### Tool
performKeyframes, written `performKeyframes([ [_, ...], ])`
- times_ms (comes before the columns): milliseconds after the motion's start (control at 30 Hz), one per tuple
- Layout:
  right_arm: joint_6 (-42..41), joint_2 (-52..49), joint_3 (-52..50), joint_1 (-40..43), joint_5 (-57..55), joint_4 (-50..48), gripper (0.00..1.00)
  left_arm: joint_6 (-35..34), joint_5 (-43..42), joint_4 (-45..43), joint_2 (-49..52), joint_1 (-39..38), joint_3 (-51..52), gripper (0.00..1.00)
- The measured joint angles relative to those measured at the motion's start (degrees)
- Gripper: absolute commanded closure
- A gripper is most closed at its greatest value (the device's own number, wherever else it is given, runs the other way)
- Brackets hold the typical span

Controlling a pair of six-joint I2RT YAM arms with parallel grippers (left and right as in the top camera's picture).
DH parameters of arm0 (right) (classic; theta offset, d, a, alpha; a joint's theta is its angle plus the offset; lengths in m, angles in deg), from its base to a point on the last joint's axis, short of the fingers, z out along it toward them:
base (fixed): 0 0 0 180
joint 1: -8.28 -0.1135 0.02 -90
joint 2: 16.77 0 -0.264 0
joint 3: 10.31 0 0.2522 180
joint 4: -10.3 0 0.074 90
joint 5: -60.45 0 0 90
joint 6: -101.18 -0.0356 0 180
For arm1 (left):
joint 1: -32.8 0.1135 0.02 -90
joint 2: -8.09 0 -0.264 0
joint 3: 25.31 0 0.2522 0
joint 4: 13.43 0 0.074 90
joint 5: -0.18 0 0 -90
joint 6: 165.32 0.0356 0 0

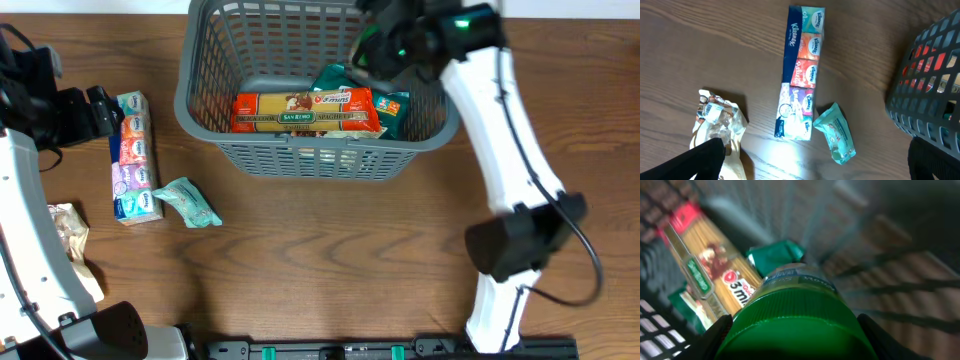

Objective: Pack container
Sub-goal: 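Lift the jar and place it upright in the basket, then withdraw the right gripper and grasp the Kleenex multipack with the left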

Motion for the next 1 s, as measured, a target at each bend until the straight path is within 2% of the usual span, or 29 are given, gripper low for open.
performKeyframes([
  [167,0.6,-7.4,0.0,-0.4,0.8,-0.1,0.99,0.0,0.0,0.0,0.0,0.0,0.0,0.01],
  [233,0.7,-9.2,0.0,-0.6,0.7,0.0,0.95,0.0,0.0,0.0,0.0,0.0,0.0,0.01],
  [267,0.9,-9.8,0.0,-0.7,0.6,0.0,0.88,0.0,0.0,0.1,0.0,0.0,0.0,0.02],
  [300,1.0,-10.2,0.1,-0.8,0.5,0.0,0.71,0.0,0.0,0.2,0.0,0.0,0.0,0.01],
  [367,1.2,-10.3,0.3,-0.8,0.5,0.1,0.58,0.0,0.0,0.2,0.0,0.0,0.0,0.01],
  [433,1.2,-10.3,0.7,-0.8,0.4,0.3,0.34,0.0,0.0,0.2,0.0,0.0,0.0,0.01],
  [567,1.5,-10.3,1.0,-1.0,0.3,0.9,0.05,0.0,0.0,0.3,0.0,0.0,0.0,0.01],
  [600,1.2,-10.3,1.3,-1.1,0.3,1.0,0.01,0.0,0.0,0.3,0.0,0.0,0.0,0.01],
  [833,1.3,-8.0,11.1,-1.4,0.2,1.3,0.01,0.0,0.0,0.4,0.0,0.0,0.0,0.01],
  [1000,-3.1,2.1,19.0,0.3,-2.6,0.9,0.01,0.0,0.0,0.8,0.0,0.0,0.0,0.01],
])
